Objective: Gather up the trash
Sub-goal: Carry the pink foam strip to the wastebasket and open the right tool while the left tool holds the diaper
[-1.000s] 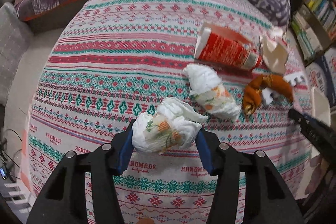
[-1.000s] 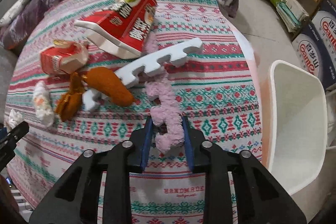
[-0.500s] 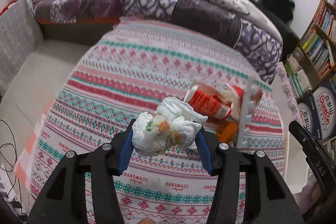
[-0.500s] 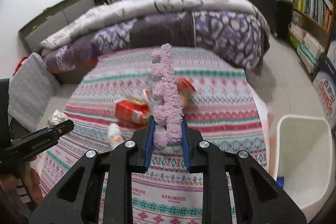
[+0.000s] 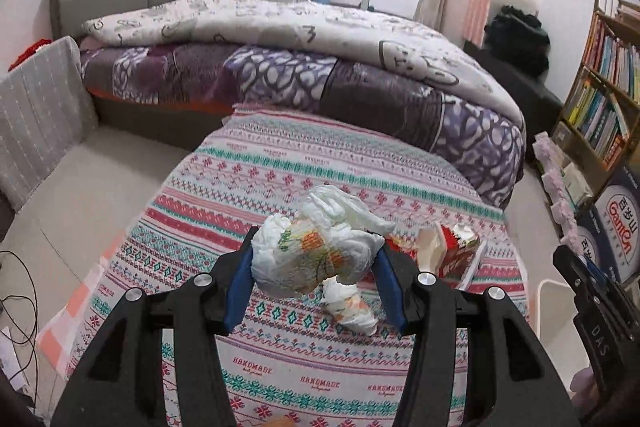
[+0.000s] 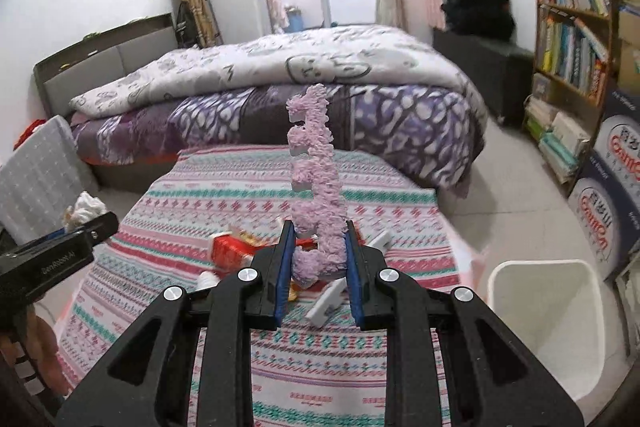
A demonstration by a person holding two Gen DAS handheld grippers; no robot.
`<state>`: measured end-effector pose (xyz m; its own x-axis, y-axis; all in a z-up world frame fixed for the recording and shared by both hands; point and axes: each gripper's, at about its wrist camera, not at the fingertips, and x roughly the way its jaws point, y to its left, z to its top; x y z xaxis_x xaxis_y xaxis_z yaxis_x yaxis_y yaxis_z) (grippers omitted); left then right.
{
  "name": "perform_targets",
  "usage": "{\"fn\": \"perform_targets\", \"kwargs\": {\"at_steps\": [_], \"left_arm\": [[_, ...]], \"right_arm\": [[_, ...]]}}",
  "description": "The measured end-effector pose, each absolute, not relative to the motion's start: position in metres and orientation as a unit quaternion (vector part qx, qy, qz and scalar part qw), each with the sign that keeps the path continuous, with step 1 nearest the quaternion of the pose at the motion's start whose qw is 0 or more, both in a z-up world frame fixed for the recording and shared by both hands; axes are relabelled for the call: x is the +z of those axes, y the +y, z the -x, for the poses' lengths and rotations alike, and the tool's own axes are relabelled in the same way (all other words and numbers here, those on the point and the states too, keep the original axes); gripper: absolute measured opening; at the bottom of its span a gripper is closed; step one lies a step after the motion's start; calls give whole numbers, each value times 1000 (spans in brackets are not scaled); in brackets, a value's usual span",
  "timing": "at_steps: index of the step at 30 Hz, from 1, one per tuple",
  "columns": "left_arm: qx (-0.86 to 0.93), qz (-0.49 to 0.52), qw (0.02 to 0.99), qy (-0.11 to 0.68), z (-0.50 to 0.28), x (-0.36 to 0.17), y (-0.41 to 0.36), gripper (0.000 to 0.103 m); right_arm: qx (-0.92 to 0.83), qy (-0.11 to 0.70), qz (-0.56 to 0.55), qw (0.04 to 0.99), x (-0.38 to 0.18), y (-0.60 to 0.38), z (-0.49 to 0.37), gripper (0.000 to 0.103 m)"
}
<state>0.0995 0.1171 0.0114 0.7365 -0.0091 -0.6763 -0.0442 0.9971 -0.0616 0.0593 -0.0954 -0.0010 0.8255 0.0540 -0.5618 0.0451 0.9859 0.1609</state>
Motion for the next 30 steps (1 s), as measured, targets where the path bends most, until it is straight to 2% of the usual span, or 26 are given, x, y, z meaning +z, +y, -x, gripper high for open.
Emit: {"fn": "perform_targets", "kwargs": {"at_steps": [30], "left_arm": [[-60,-5,936,348,-84,15,18,53]], "right_arm": [[-95,287,-123,945,4,-180,-28,23]]}}
